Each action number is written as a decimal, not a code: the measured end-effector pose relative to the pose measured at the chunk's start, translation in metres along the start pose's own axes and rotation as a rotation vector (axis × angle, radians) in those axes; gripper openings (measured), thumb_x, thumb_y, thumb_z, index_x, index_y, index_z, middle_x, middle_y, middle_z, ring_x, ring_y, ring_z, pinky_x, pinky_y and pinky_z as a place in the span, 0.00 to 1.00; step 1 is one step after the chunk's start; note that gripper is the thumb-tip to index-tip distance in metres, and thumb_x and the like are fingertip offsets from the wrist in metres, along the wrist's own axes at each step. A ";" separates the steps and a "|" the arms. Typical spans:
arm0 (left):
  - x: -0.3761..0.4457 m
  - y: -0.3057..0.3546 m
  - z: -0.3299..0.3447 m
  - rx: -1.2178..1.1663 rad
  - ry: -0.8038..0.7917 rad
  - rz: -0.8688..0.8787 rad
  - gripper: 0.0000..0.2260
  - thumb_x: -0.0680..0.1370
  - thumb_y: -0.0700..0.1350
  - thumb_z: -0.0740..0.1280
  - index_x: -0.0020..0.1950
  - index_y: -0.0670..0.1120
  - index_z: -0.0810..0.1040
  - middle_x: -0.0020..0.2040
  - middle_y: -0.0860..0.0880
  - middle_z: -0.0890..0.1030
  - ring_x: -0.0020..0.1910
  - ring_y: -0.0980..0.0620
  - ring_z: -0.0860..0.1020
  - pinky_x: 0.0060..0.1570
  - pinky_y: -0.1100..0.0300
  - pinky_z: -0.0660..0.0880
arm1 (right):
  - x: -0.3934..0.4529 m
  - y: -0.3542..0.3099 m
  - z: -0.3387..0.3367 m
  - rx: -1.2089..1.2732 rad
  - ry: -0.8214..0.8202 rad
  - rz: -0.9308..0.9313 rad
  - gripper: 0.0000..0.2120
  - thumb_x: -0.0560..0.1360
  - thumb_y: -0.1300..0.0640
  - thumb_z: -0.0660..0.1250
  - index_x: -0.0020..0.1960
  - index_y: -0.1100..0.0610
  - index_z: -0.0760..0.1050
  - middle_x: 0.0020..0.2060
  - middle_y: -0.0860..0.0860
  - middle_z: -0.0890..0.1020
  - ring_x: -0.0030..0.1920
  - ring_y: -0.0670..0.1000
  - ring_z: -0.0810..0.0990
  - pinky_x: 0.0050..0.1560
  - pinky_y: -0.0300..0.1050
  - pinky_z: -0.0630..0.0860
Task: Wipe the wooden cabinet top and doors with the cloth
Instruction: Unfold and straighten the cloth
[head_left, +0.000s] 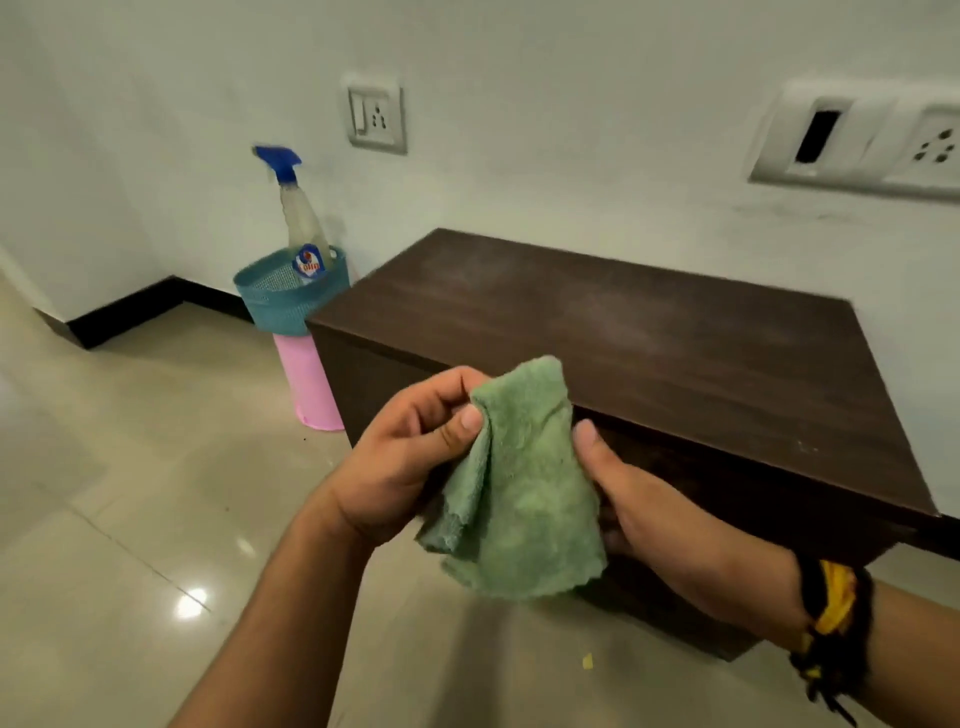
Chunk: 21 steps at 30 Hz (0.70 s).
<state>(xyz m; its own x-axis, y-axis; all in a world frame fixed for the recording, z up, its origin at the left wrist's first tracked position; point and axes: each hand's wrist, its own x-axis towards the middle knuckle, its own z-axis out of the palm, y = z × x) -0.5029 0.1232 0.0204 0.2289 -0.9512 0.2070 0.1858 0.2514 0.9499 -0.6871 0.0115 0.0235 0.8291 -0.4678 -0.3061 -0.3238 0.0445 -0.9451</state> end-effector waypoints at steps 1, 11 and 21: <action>0.004 0.018 0.012 -0.014 0.071 0.047 0.05 0.79 0.40 0.62 0.51 0.40 0.76 0.42 0.45 0.79 0.39 0.51 0.78 0.41 0.61 0.76 | -0.008 -0.015 0.002 0.200 -0.094 -0.012 0.29 0.72 0.29 0.51 0.58 0.44 0.81 0.56 0.43 0.86 0.58 0.44 0.83 0.60 0.45 0.77; -0.034 0.144 0.113 0.111 0.339 -0.492 0.13 0.76 0.50 0.69 0.49 0.41 0.86 0.50 0.39 0.86 0.44 0.44 0.85 0.47 0.52 0.82 | -0.089 -0.106 -0.033 0.400 0.177 -0.111 0.17 0.79 0.56 0.67 0.58 0.70 0.79 0.52 0.65 0.85 0.52 0.65 0.84 0.60 0.61 0.79; -0.007 0.160 0.153 0.162 0.423 -0.368 0.15 0.79 0.28 0.59 0.65 0.34 0.74 0.49 0.35 0.85 0.39 0.42 0.86 0.31 0.55 0.83 | -0.109 -0.103 -0.055 0.596 -0.015 -0.200 0.13 0.78 0.68 0.64 0.61 0.67 0.78 0.52 0.63 0.86 0.51 0.61 0.86 0.51 0.55 0.84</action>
<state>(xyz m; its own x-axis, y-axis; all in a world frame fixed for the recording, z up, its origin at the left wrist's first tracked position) -0.6206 0.1432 0.2065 0.5452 -0.8079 -0.2237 0.1846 -0.1446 0.9721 -0.7694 0.0095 0.1607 0.8550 -0.5060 -0.1142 0.1444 0.4437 -0.8844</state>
